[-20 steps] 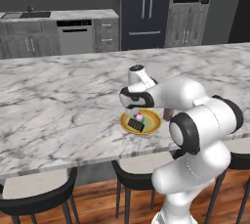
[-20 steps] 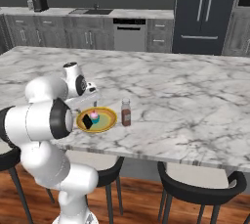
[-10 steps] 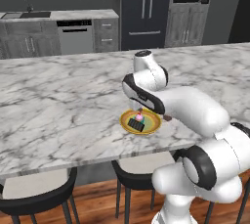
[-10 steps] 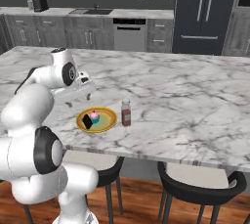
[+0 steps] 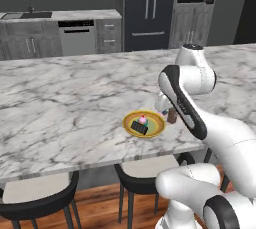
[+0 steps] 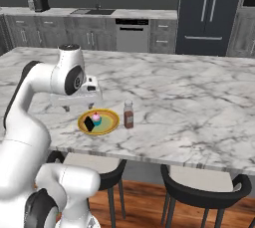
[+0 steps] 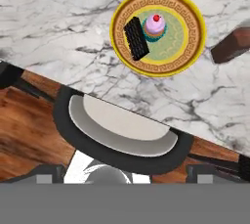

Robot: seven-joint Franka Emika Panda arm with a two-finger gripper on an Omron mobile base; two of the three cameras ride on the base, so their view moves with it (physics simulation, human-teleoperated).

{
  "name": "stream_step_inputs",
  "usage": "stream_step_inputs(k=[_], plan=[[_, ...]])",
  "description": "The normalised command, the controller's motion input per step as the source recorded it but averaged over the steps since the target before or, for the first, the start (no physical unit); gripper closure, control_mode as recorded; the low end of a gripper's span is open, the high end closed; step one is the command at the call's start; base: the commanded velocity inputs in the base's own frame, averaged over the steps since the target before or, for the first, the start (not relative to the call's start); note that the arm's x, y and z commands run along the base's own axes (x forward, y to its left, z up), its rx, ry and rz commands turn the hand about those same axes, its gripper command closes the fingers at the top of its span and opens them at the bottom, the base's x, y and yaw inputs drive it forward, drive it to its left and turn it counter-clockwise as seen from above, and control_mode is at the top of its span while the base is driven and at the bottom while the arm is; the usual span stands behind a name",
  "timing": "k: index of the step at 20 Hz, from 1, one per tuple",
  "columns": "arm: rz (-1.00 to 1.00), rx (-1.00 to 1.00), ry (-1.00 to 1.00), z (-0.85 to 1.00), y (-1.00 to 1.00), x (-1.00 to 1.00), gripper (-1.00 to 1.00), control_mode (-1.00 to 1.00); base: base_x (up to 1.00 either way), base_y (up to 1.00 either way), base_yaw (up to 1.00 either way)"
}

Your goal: Take the cinnamon bottle from the cabinet and place it on the dining table, next to the plate with the cupcake. Then take the chocolate from the dining counter and place it on the cupcake plate.

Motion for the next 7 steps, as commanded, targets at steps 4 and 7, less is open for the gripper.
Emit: stream_step_inputs(k=[4,7], plan=[[-0.18,0.10,-0.08,0.42,-0.81,-1.00,-1.00,-1.00,0.00,0.00,0.00],[-0.17,0.05,-0.05,0.29,-0.89,-0.93,-1.00,-1.00,0.00,0.00,0.00]])
